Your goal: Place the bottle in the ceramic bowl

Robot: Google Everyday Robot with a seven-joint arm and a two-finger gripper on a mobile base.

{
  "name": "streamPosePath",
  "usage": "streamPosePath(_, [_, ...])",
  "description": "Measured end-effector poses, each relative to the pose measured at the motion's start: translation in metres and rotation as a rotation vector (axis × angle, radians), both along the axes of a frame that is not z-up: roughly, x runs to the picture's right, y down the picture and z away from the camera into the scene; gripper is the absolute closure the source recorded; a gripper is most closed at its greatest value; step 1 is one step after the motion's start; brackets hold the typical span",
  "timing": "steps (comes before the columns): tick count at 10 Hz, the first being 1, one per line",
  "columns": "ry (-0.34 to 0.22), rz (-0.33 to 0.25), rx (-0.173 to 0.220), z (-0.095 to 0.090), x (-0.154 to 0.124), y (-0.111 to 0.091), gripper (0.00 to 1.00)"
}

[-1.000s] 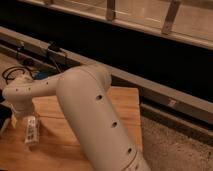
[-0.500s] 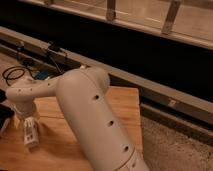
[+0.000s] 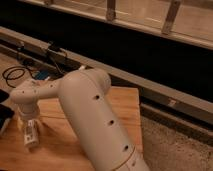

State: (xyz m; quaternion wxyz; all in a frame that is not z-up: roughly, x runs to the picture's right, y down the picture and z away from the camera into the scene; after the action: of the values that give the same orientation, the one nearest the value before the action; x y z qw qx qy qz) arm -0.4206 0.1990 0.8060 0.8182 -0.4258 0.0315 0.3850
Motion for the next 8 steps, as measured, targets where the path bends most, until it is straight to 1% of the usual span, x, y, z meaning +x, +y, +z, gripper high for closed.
streamPosePath(2, [-0.019,0.002,-0.009,0.001,-0.006,0.004,0.36])
streamPosePath(5, [-0.052,-0.013,0.001,-0.004,-0.014,0.006,0.64])
streamPosePath(7, [-0.069,-0.014,0.010,-0.006,-0.017,0.005,0.87])
streamPosePath(8, [-0.073,-0.013,0.012,-0.007,-0.017,0.005,0.94])
